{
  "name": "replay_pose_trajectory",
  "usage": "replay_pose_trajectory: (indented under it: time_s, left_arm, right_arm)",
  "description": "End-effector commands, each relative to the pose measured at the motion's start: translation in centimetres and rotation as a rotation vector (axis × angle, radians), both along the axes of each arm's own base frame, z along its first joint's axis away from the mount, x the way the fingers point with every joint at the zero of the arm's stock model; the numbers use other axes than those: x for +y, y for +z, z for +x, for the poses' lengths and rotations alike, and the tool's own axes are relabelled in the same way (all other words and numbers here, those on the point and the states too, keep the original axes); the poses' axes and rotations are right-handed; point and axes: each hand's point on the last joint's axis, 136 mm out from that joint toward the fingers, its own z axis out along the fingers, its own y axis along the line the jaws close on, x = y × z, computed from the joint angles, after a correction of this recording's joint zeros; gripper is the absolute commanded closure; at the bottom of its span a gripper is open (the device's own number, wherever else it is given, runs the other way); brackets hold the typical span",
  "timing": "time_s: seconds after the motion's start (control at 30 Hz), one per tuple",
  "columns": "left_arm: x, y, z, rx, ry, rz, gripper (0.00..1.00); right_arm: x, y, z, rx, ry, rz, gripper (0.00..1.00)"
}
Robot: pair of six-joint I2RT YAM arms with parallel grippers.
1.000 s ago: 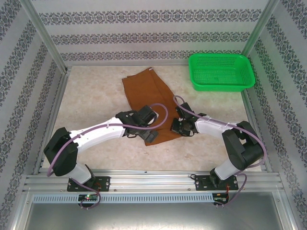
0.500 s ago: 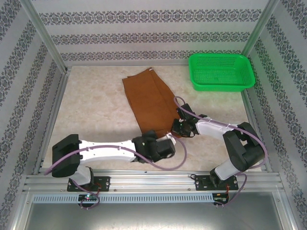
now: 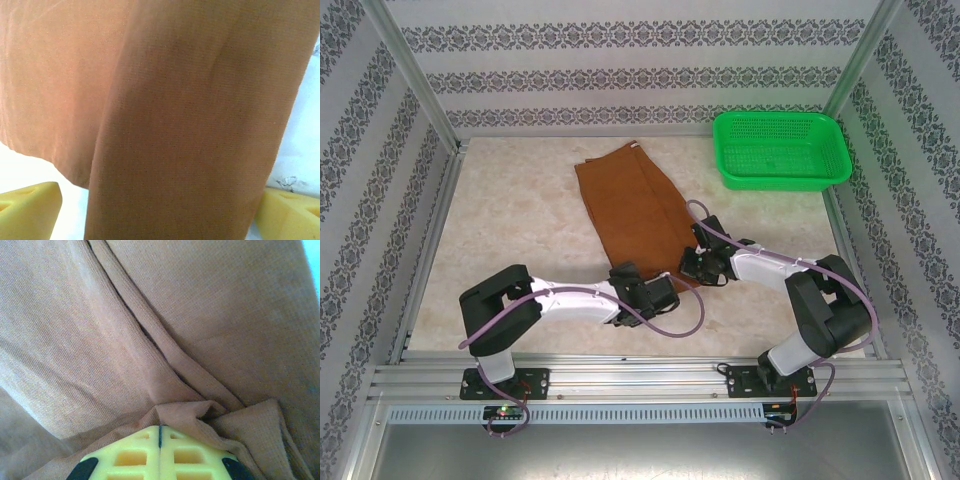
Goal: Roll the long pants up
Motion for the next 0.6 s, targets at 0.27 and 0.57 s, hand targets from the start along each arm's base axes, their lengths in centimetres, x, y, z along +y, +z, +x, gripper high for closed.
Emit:
replay_pose_trajectory:
  time_s: [0.27,0.57]
  left_arm:
    - [0.6,-4.7,3.5,0.133,0.043,-0.075,0.24]
    - [-0.1,-8.3,3.0,0.297,0.057,-0.038,1.00]
  right_arm:
    - [-2.2,-2.5,-1.7,0.100,-0.031,-0.073,1.00]
    - [-2.0,-2.3,-1.6,0.104,-0.025,-0.080,1.00]
